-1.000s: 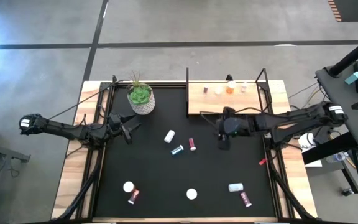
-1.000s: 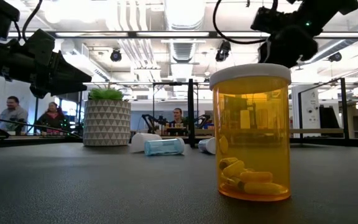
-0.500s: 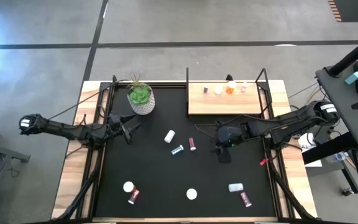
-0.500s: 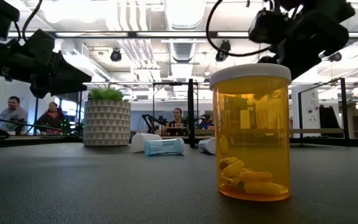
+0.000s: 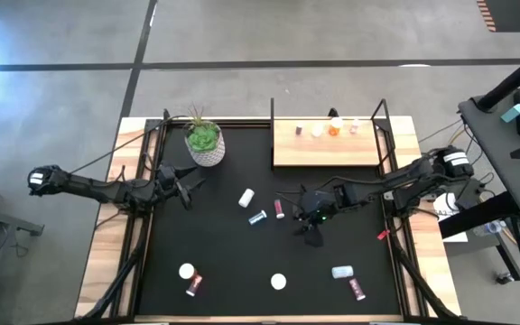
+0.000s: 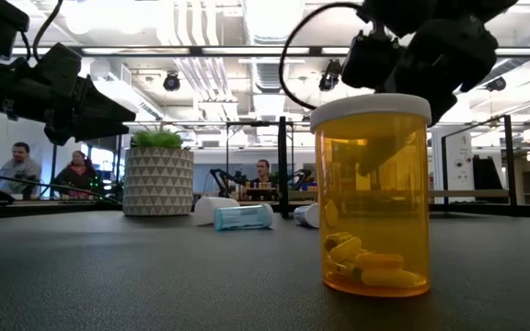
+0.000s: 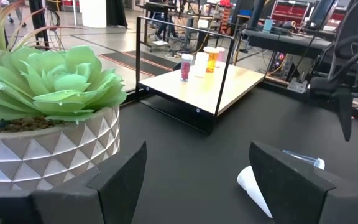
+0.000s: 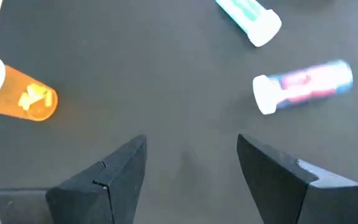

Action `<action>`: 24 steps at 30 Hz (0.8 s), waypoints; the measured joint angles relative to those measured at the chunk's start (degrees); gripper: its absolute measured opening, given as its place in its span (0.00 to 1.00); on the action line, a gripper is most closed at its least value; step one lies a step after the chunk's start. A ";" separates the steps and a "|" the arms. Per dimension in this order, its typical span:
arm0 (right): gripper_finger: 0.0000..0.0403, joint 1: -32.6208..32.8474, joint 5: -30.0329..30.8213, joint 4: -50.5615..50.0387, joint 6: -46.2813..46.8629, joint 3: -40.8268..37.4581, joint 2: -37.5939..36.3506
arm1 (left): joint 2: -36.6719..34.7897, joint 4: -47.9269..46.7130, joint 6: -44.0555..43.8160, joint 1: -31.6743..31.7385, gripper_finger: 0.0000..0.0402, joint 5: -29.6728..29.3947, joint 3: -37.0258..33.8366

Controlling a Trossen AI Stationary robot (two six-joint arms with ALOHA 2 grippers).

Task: Pick and place medicine bottles onto shelf by color
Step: Put the right blue pill bottle on the shelf aligned with the other blue pill bottle

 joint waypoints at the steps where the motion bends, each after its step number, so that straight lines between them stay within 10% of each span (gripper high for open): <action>1: 0.60 0.00 -0.30 -0.04 -1.40 0.31 0.04 | -0.02 0.01 -0.02 0.00 0.67 -0.01 0.00; 24: 0.56 -0.86 0.12 -9.13 -63.58 9.43 2.99 | 0.00 0.01 0.00 0.00 0.67 -0.02 -0.02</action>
